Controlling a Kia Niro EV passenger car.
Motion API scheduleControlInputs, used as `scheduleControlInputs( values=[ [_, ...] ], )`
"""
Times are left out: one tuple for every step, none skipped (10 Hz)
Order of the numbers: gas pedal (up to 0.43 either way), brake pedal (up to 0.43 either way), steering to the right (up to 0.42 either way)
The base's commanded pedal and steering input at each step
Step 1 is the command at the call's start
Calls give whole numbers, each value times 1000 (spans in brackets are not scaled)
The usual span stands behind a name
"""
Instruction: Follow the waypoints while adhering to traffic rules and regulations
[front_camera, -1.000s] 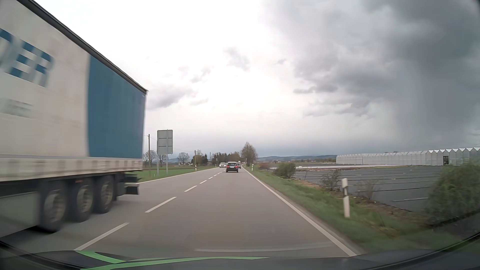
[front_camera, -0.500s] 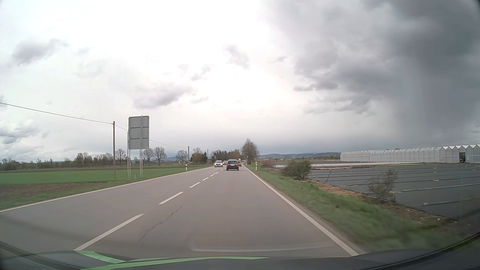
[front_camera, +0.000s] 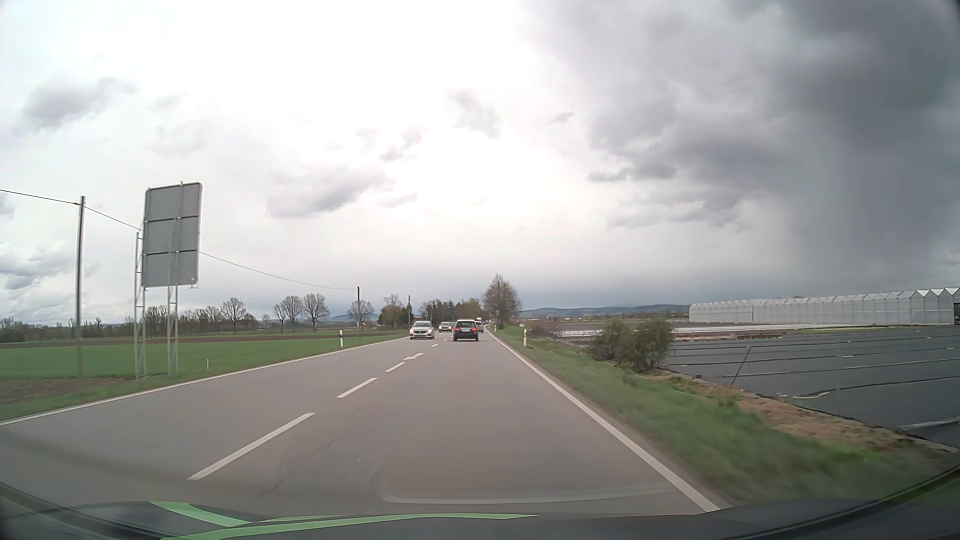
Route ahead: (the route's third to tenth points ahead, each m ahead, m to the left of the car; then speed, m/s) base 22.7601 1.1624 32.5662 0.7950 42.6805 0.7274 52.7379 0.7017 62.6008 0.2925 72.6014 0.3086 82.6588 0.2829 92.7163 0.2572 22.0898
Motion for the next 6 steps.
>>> scheduleControlInputs(
  values=[
    [177,0,-1],
    [177,0,-1],
    [177,0,-1],
    [177,0,-1],
    [177,0,-1],
    [177,0,0]
  ],
)
